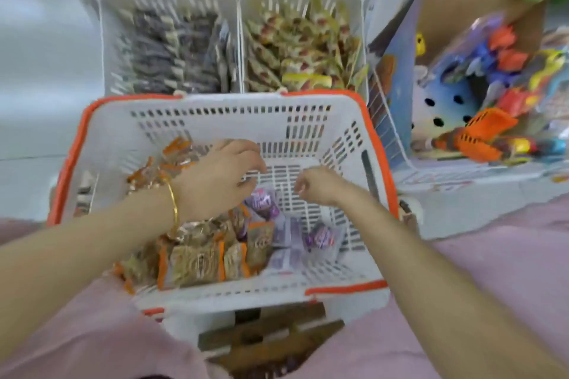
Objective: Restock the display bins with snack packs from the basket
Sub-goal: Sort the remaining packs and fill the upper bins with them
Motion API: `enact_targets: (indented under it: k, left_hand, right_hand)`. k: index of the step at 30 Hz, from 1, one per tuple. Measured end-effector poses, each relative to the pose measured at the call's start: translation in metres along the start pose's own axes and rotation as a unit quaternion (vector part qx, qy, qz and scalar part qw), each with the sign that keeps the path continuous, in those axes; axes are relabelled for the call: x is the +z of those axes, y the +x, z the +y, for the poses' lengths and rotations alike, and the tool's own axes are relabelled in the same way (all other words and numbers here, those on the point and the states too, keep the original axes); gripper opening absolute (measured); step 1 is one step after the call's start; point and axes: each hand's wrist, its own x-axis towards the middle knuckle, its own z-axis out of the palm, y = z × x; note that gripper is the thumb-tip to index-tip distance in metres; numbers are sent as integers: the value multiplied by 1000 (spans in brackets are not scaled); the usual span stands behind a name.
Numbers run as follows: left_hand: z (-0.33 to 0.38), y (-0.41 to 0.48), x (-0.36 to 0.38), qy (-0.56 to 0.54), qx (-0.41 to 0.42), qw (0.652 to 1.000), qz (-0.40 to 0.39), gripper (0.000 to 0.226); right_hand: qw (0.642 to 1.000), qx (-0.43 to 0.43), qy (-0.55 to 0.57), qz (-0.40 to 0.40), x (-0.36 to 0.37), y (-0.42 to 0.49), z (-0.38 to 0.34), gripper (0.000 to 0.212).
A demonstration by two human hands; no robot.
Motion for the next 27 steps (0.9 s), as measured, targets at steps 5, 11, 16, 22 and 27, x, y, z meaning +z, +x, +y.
enact_targets:
  k: [5, 11, 16, 22, 27]
  left_hand:
    - [-9, -10, 13, 2, -5, 1000, -17, 28]
    - [-14, -15, 14, -36, -26, 999, -9, 26]
    - [-20, -11, 11, -62, -51, 997, -7, 28]
    - [-26, -4, 7, -90, -83, 993, 1, 26]
    - [-37, -7, 8, -95, -104, 990, 11, 25]
  right_hand:
    - [965, 98, -221, -96, 81, 16, 32, 26]
    - [959, 58, -272, -54, 94, 23, 40, 38]
    - [987, 88, -13, 133, 33, 31, 23, 15]
    - [995, -29, 90, 15, 8, 71, -9, 42]
    - [987, -2, 156, -43, 55, 111, -1, 48]
